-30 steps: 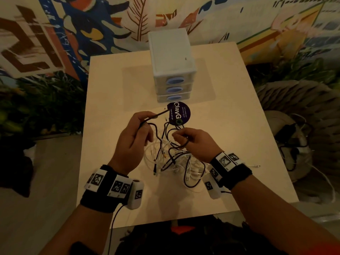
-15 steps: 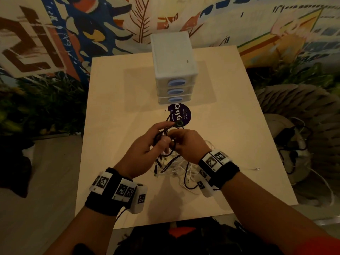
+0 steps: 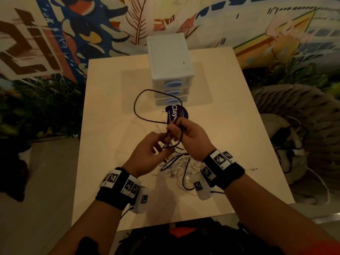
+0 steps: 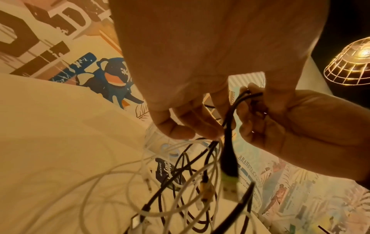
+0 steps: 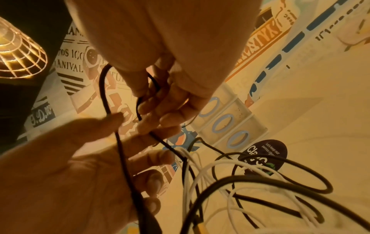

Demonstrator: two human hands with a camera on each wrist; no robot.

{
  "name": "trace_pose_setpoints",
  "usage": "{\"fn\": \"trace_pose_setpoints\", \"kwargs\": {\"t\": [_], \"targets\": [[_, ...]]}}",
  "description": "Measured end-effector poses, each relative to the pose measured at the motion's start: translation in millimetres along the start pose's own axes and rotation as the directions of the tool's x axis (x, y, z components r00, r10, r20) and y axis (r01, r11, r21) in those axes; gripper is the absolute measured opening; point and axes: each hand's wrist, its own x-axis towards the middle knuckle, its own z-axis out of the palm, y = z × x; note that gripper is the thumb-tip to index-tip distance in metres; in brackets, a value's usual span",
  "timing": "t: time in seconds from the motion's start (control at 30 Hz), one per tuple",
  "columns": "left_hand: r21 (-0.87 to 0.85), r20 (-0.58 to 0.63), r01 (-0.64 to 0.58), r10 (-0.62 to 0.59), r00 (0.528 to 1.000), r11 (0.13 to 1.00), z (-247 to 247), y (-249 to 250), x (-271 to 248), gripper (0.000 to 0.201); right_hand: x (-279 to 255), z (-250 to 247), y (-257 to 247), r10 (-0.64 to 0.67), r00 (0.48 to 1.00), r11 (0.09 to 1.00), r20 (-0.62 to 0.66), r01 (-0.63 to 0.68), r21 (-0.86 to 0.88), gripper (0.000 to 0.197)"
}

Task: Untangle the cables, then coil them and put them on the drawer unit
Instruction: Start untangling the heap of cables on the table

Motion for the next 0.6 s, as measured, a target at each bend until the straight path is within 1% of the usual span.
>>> {"fn": "trace_pose_setpoints", "kwargs": {"t": [0.07,0.1,0.13,0.17,0.23,0.27,0.3,0.33,0.4,0.5,0.6], "targets": [[-0.143,0.078,0.033,-0.022,0.997,0.989,-5.1,1.2,1.9,0.045,-0.5,-3.3,0.5,0.007,0.999,0.998,-0.031,-0.005,0.068,0.021],[-0.203,0.093,0.056,-0.038,0.995,0.977,-7.3,2.5,3.1,0.045,-0.6,-5.8,0.6,0.013,0.999,0.996,-0.047,-0.008,0.090,0.023],[-0.232,0.080,0.068,-0.050,0.996,0.970,-8.9,3.5,4.5,0.043,-0.7,-8.3,-0.3,0.014,0.998,0.994,-0.057,-0.008,0.110,0.024],[-0.228,0.034,0.058,-0.052,0.998,0.972,-9.5,5.0,6.3,0.038,-0.8,-10.6,-0.9,0.012,0.998,0.992,-0.060,-0.004,0.124,0.025],[-0.139,-0.105,-0.027,0.012,0.994,0.990,-8.2,8.2,9.1,0.026,-1.1,-13.5,0.7,-0.002,0.999,0.993,-0.049,0.008,0.118,0.019],[-0.111,-0.150,-0.067,0.050,0.987,0.992,-7.4,10.5,9.6,0.021,-1.9,-14.2,2.3,-0.002,0.999,0.995,-0.039,0.005,0.099,0.015],[-0.104,-0.178,-0.100,0.081,0.981,0.989,-7.3,15.8,9.8,0.019,-3.4,-14.4,3.6,0.011,1.000,0.997,-0.024,-0.009,0.081,0.016],[-0.120,-0.197,-0.122,0.097,0.976,0.985,-7.6,20.6,10.1,0.018,-5.1,-14.5,5.5,0.035,0.999,0.998,-0.010,-0.035,0.050,0.021],[-0.187,-0.206,-0.135,0.095,0.974,0.973,-9.8,30.1,9.4,0.017,-9.8,-15.6,8.2,0.075,0.997,0.996,0.034,-0.073,-0.054,0.028],[-0.326,-0.194,-0.156,0.096,0.976,0.933,-14.1,42.2,7.2,0.009,-15.7,-14.3,10.2,0.081,0.990,0.979,0.111,-0.058,-0.196,0.030],[-0.407,-0.198,-0.183,0.109,0.974,0.895,-16.4,48.6,6.1,0.014,-15.1,-10.5,11.9,0.066,0.993,0.948,0.100,-0.031,-0.317,0.037]]}}
